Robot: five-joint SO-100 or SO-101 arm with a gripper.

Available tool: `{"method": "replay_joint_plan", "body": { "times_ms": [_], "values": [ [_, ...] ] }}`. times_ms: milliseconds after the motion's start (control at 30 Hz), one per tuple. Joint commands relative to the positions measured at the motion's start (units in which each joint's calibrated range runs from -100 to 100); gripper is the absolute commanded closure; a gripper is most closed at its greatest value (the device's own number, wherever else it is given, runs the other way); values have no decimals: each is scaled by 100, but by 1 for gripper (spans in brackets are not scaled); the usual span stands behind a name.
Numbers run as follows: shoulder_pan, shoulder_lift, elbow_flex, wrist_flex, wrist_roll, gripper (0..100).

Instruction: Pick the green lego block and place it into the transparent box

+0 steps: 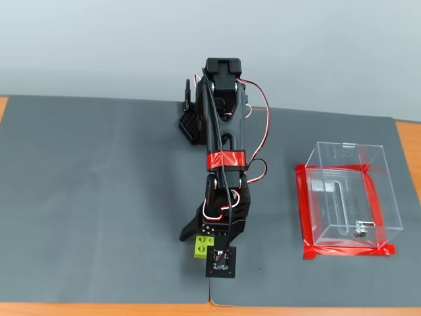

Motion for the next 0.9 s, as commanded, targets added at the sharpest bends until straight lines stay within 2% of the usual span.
{"method": "replay_joint_plan", "body": {
  "times_ms": [0, 500, 733, 867],
  "values": [
    [27, -75, -220, -135, 5, 61],
    [20, -66, -157, -169, 11, 62],
    [5, -58, -157, -143, 11, 84],
    [20, -66, -157, -143, 11, 88]
  ]
}}
